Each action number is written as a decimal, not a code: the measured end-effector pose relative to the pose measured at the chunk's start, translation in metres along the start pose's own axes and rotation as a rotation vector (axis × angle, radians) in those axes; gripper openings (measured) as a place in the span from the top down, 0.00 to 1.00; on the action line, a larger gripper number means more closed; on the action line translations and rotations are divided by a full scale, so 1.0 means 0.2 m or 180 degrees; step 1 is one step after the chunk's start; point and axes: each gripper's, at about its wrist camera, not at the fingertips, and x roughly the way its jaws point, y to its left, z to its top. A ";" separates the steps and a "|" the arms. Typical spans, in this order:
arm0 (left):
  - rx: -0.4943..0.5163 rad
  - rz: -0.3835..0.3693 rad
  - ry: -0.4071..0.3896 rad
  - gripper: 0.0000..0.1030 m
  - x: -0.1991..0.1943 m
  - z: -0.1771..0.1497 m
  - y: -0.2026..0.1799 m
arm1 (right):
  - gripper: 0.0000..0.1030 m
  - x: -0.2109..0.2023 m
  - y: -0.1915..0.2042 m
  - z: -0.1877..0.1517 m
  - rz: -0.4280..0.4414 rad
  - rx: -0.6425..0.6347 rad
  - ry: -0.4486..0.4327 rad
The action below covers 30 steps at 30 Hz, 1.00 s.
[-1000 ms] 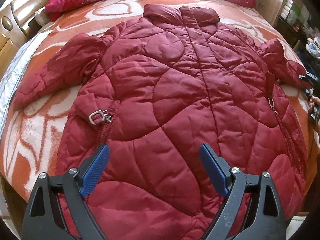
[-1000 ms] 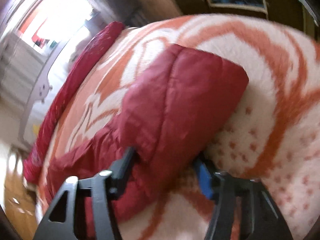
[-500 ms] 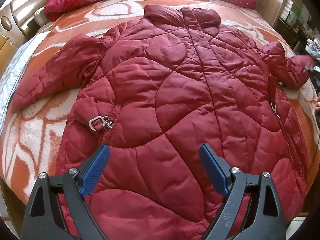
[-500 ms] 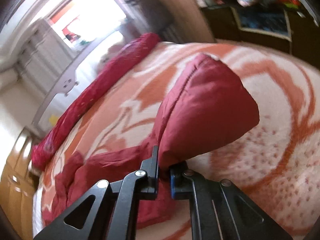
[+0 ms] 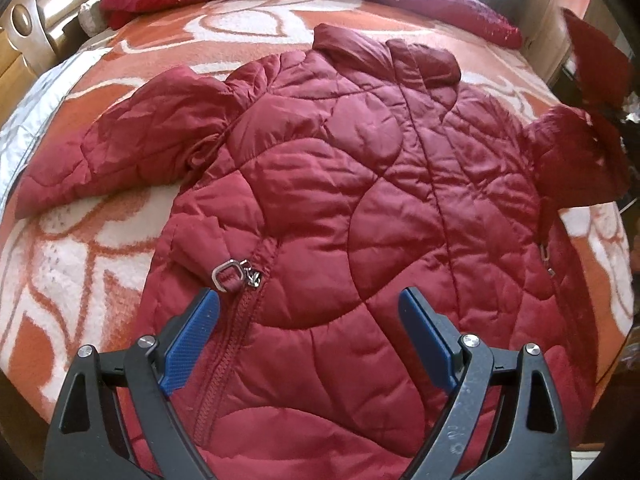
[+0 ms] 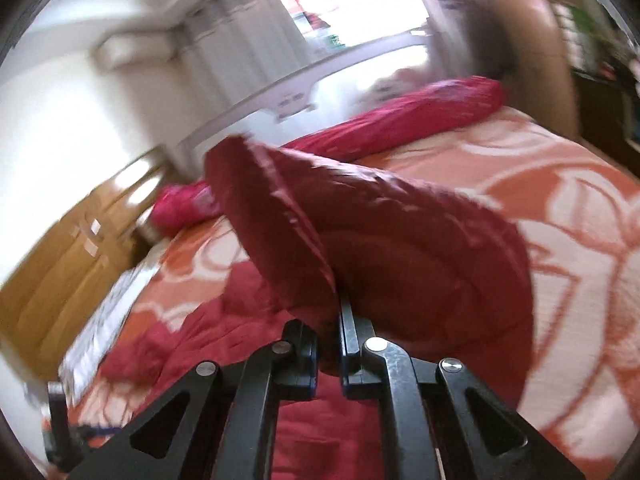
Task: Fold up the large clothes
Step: 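Carry the held sleeve across the jacket body with the right gripper and release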
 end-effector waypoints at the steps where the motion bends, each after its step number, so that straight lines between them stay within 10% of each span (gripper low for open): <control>1: -0.0005 -0.0022 -0.0009 0.11 -0.01 0.01 0.00 | 0.93 0.04 0.08 -0.01 0.0038 -0.0116 0.0061; 13: -0.0407 -0.0955 -0.0040 0.11 -0.05 0.19 0.21 | 0.93 0.51 0.70 -0.37 0.0285 -0.1018 0.0727; 28: -0.1108 -0.1844 0.0359 0.11 0.34 0.50 0.45 | 0.88 0.65 0.92 -0.70 0.0235 -0.1680 0.0995; 30: -0.1112 -0.1903 0.0406 0.31 0.40 0.52 0.44 | 0.88 0.65 0.92 -0.70 0.0252 -0.1690 0.1004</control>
